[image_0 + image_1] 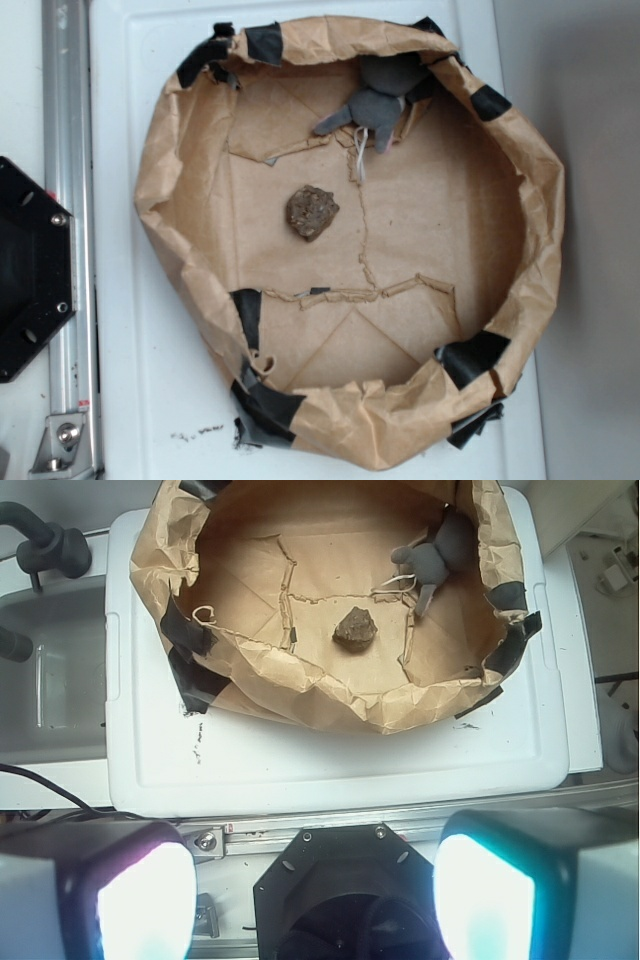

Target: Grab the gray animal.

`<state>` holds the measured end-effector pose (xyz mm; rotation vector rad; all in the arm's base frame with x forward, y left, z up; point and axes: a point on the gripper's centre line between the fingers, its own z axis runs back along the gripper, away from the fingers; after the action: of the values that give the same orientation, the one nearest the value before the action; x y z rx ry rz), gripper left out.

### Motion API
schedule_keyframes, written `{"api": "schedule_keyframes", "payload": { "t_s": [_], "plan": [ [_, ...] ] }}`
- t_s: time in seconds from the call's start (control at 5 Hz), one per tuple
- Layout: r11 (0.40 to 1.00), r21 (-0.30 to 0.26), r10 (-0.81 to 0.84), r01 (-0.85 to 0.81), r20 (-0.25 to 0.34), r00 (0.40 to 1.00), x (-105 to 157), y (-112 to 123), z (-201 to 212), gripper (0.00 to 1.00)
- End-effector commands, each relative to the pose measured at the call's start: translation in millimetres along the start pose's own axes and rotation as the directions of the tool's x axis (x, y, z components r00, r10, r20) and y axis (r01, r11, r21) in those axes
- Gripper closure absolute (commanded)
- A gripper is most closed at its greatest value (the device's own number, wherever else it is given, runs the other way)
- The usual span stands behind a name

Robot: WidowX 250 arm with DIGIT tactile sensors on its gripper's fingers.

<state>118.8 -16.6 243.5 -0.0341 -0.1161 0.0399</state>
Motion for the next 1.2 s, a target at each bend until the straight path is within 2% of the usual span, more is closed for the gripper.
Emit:
{"api": "schedule_keyframes", "payload": {
  "t_s": [0.0,0.2,0.4,0.6,0.8,1.0],
  "plan": [
    [1.0,0.0,0.0,0.0,0.0,1.0,0.0,0.0,0.0,0.0],
    [0.988,0.069,0.125,-0.135,0.14,0.982,33.2,9.0,-32.6,0.0],
    [0.959,0.042,0.26,-0.279,0.25,0.933,80.7,11.7,-55.9,0.0],
    [0.91,0.001,0.388,-0.415,0.351,0.852,111.5,17.4,-77.6,0.0],
    [0.829,0.05,0.498,-0.557,0.385,0.777,147.1,39.4,-114.4,0.0],
    [0.771,0.105,0.562,-0.628,0.353,0.748,160.4,65.6,-145.2,0.0]
  ]
}}
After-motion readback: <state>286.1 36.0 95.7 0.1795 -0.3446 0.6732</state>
